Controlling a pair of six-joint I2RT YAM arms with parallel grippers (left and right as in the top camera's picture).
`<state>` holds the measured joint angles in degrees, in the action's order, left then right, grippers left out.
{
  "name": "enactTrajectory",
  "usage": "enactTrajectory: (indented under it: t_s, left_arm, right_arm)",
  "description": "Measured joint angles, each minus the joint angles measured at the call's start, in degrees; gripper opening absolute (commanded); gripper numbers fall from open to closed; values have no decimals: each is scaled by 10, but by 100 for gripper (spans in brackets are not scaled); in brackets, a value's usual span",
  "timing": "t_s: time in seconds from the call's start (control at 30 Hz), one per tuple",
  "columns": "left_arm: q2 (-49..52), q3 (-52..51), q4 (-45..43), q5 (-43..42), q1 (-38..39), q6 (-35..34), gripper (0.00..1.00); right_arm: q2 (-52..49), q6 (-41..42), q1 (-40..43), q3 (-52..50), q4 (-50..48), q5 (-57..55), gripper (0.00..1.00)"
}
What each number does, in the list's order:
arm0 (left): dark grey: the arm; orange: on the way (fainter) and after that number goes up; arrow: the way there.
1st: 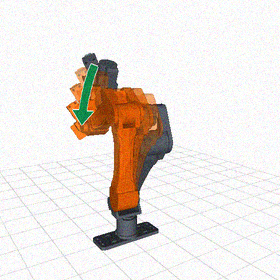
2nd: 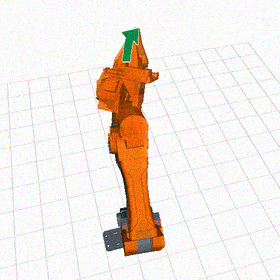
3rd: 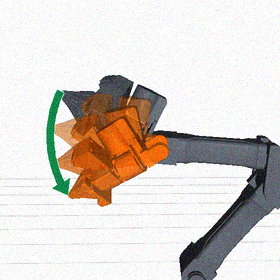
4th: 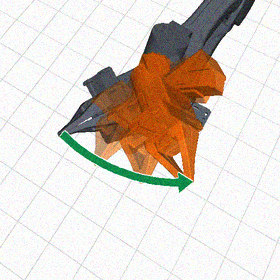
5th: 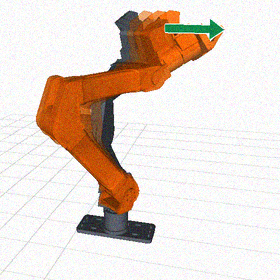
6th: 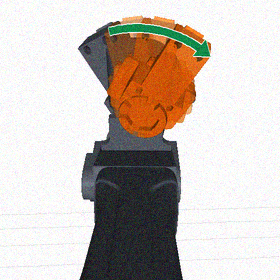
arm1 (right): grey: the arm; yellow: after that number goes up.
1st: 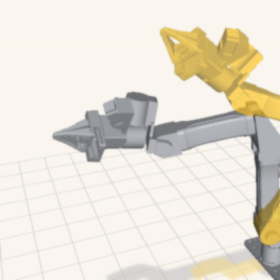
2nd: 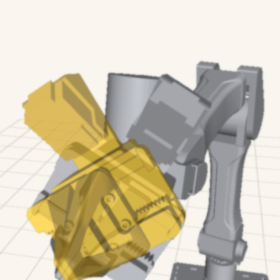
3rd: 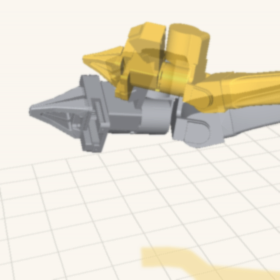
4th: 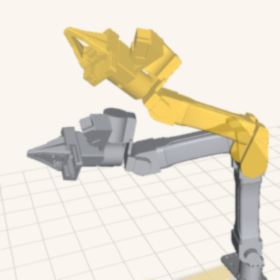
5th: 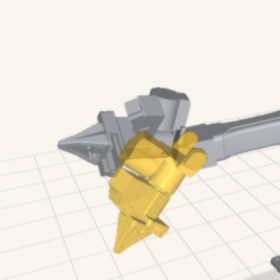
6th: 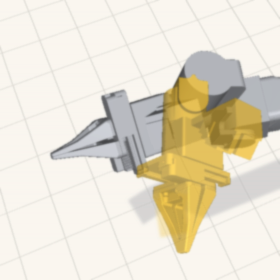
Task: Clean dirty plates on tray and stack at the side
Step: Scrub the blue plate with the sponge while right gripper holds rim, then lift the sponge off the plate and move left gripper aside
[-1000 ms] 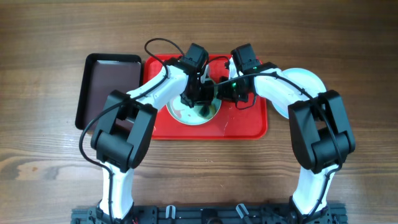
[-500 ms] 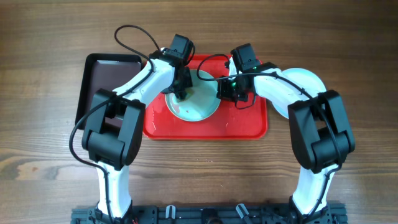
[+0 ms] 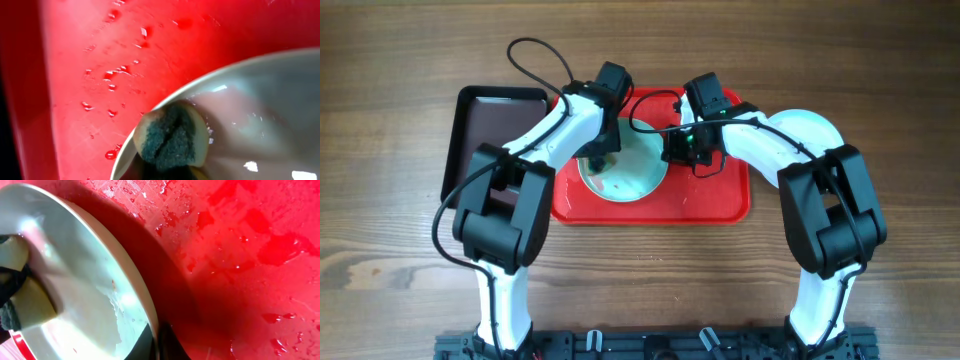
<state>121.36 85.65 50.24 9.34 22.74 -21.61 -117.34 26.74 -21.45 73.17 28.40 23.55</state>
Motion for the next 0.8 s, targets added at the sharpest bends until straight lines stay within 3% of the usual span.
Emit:
enactTrajectory:
  t_s: [0.17,0.43,0.6,0.8]
  left_arm:
    - [-3,0,-5,-105,-34,73,4]
    - [17,8,10,-338,-114,119,4]
    - [21,30,37,-404,-140,125,4]
    - [-33,83,35,-421,-142,137,4]
  right_arm:
    - [0,0,3,0,3,0,4]
    - [0,0,10,0,6,5,4]
    - [0,0,10,0,6,7,4]
    - [0,0,10,0,6,9,4]
